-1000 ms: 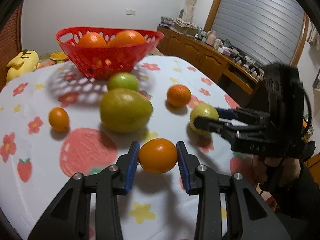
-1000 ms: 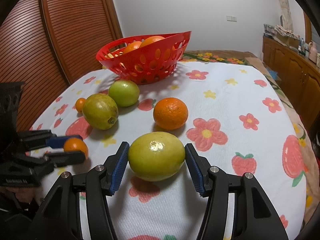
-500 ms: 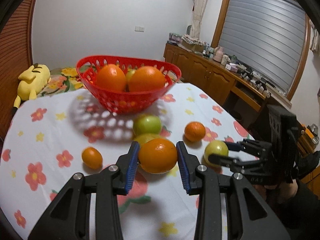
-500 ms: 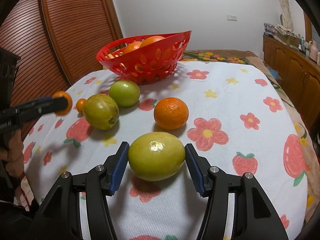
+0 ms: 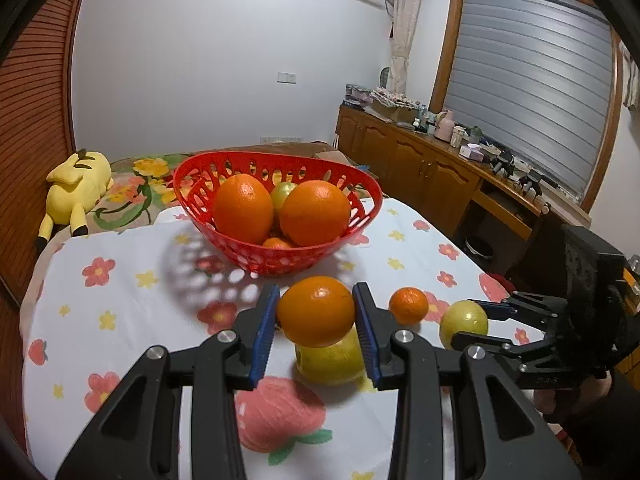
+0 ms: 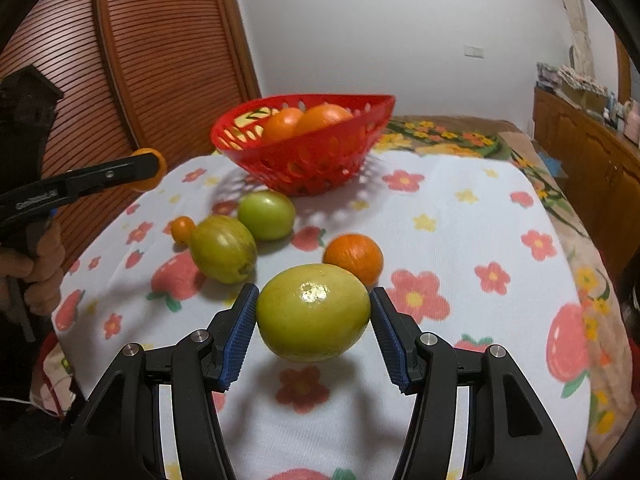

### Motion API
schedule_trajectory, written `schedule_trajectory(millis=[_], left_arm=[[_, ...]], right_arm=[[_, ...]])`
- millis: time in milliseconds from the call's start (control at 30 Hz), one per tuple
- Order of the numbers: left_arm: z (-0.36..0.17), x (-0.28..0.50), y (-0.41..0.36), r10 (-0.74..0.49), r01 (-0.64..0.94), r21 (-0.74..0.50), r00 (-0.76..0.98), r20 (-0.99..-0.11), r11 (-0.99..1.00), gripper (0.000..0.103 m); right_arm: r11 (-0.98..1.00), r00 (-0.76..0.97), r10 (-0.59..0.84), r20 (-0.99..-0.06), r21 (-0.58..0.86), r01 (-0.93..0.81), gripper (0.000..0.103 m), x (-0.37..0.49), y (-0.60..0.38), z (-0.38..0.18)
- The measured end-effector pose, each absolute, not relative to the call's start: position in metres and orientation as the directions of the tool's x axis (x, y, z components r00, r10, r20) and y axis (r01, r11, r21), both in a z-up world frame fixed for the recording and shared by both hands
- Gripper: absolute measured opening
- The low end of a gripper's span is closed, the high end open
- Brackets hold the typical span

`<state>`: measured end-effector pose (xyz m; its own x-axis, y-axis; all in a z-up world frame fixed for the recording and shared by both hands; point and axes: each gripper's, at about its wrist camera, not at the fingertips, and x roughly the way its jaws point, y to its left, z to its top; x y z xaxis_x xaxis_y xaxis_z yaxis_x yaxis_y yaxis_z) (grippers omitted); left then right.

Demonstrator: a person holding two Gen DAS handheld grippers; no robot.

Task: Organize fruits
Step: 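Grasp the tangerine with the left tool while the right tool grasps the yellow-green citrus, then carry both fruits over the red basket and open both tools to drop them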

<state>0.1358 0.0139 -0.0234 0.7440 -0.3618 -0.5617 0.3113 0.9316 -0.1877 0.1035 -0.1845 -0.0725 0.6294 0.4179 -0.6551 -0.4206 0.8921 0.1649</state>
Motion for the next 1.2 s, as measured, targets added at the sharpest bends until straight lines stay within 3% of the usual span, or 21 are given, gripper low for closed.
schedule_trajectory(millis=[767,1200], left_arm=[[-0.009,0.205,0.019,-0.323,0.302,-0.134,0.758,-0.567,0.944,0.035],[-0.029,0.244,0.023,-0.323,0.301,-0.142,0.728,-0.605,0.943,0.036]], right_arm=[[0.857,0.668,0.46,-0.585,0.098,-0.506,0.058,0.168,-0.161,0.003],[0.819,0.623,0.491,-0.609,0.079,-0.568,0.058,0.218,-0.132,0.001]])
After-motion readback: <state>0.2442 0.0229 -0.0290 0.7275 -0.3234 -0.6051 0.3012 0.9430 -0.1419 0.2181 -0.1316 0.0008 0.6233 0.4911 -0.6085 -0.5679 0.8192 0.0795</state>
